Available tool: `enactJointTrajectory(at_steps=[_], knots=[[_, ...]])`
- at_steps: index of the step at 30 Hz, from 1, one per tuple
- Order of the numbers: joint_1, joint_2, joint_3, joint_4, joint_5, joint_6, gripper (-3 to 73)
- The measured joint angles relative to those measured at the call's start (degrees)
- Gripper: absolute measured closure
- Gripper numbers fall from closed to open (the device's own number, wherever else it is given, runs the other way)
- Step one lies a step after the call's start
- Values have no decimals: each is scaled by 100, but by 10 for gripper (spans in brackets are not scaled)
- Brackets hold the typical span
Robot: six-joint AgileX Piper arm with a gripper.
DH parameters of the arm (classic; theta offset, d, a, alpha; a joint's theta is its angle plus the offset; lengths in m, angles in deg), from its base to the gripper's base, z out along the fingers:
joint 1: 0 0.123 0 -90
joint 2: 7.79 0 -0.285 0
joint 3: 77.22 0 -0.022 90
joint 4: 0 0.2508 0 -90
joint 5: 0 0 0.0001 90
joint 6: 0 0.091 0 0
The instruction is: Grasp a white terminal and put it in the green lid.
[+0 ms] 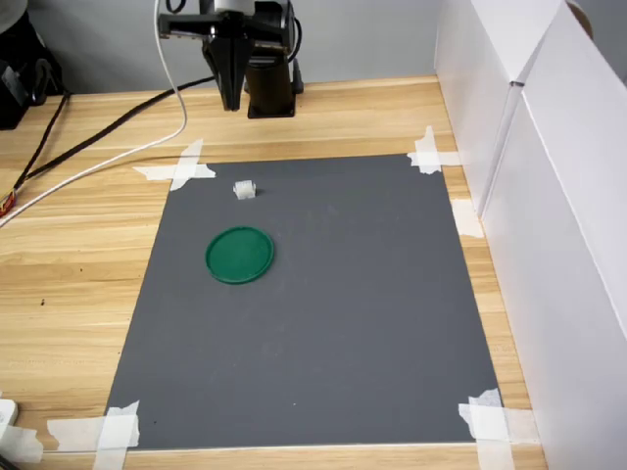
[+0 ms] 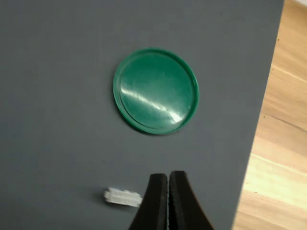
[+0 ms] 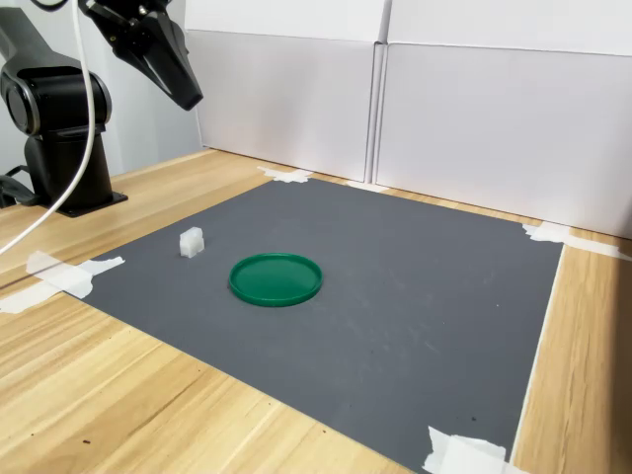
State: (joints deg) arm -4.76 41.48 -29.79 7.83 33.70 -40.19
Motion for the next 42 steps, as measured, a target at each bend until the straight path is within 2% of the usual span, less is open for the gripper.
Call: enactJointTrajectory(at_steps=[5,10,13,17,21,24,30,33,36,42], knots=[[0,565,-303,-194,31,-627,710],[0,1044,-582,-198,253,-1785,710],[0,1258,-675,-32,337,-2524,710],[0,1493,-861,366,743,-3196,710],[0,1749,-1121,611,1733,-3586,710],[0,1910,-1223,666,2211,-3695,710],[0,2032,-1257,351,2317,-3964,683],[0,2058,-1257,181,2246,-4152,630],[0,2135,-1262,63,2080,-4291,537],[0,2378,-1267,-133,1607,-4092,245]])
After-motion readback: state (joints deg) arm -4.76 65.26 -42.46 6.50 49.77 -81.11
